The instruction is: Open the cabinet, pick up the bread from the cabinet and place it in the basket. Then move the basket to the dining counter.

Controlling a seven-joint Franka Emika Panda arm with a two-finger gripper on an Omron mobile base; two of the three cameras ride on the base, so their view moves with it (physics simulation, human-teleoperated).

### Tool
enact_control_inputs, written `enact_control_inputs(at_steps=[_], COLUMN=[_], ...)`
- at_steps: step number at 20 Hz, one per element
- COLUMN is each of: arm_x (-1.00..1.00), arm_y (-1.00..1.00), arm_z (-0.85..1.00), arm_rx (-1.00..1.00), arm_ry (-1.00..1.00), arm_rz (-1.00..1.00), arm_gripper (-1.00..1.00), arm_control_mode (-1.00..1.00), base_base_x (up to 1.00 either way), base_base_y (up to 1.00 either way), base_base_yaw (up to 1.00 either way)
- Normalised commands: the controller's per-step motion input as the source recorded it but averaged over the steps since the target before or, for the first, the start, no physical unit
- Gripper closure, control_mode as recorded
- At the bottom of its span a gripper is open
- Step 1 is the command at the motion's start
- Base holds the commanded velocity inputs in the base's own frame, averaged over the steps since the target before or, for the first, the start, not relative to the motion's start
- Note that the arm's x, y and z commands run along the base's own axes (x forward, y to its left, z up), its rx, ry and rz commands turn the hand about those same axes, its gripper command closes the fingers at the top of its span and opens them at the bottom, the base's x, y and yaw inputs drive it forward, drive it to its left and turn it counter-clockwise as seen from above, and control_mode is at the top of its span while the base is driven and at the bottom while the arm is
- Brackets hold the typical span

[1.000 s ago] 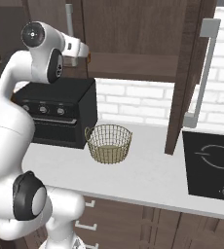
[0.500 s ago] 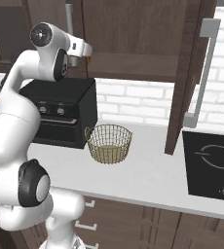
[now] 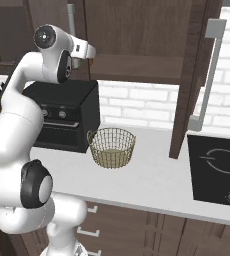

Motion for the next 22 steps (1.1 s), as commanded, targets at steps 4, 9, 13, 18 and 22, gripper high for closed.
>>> enact_control_inputs(at_steps=[4,9,13,18,22], arm_x=[0.42,0.30,0.26,-0.14,-0.84], arm_y=[0.00,0.02,0.15,0.16,0.17], arm_z=[-0.06,-0.17,-0.01,0.04,0.16], arm_rx=[0.00,0.00,0.00,-0.05,-0.02], arm_ry=[0.00,-0.02,-0.05,-0.04,0.00], arm_rz=[0.00,0.00,0.00,0.00,0.00], arm_gripper=[-1.00,1.00,1.00,1.00,1.00], arm_control_mode=[-1.00,-1.00,-1.00,-1.00,-1.00], base_base_x=[0.00,0.00,0.00,0.00,0.00], base_base_y=[0.00,0.00,0.00,0.00,0.00], base_base_yaw=[0.00,0.00,0.00,0.00,0.00])
